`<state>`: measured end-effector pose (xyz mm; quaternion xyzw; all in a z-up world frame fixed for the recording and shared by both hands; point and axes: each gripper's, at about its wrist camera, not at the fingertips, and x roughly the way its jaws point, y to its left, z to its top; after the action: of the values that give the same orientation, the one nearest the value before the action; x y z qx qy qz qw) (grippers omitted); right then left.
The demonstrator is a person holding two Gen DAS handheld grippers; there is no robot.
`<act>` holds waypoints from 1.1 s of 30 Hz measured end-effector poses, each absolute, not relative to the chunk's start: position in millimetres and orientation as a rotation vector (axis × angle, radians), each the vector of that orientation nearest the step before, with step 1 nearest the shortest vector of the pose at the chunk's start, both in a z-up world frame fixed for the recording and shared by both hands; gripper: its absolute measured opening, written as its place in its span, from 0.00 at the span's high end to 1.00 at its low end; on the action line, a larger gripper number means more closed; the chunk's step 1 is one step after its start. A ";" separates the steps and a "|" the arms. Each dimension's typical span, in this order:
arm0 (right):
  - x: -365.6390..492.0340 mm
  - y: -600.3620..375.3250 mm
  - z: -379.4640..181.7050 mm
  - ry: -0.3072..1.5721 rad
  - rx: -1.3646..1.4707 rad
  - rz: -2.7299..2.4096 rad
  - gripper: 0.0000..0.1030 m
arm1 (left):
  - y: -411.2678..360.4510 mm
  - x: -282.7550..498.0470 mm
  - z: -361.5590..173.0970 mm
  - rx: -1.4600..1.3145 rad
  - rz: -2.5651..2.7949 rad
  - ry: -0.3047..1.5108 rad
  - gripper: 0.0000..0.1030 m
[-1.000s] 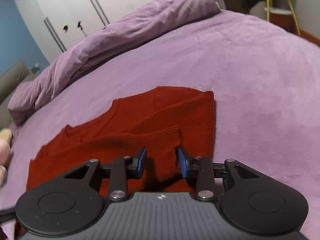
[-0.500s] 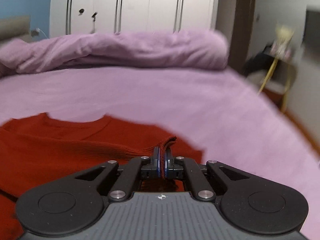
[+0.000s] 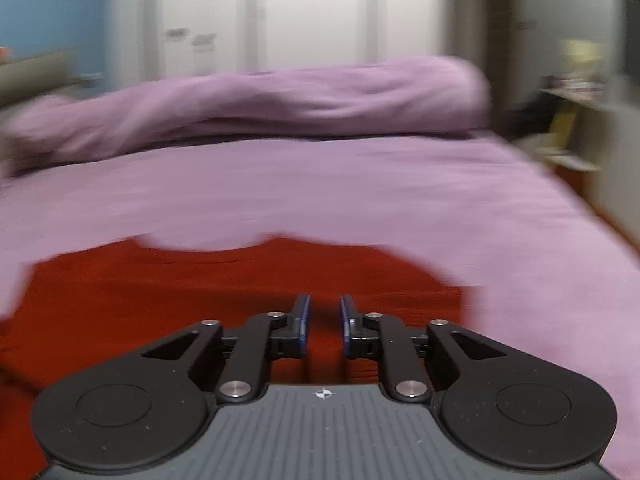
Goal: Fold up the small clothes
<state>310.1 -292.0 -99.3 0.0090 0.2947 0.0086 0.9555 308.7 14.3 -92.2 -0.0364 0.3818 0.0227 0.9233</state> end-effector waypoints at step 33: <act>350.5 -297.9 -141.9 0.651 -0.192 -0.060 0.91 | -25.9 366.7 -127.7 0.114 0.069 0.829 0.24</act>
<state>350.5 -297.9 -141.9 -0.0944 0.3191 -0.0296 0.9425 366.7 -25.9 -127.7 0.0554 0.4026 0.0333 0.9131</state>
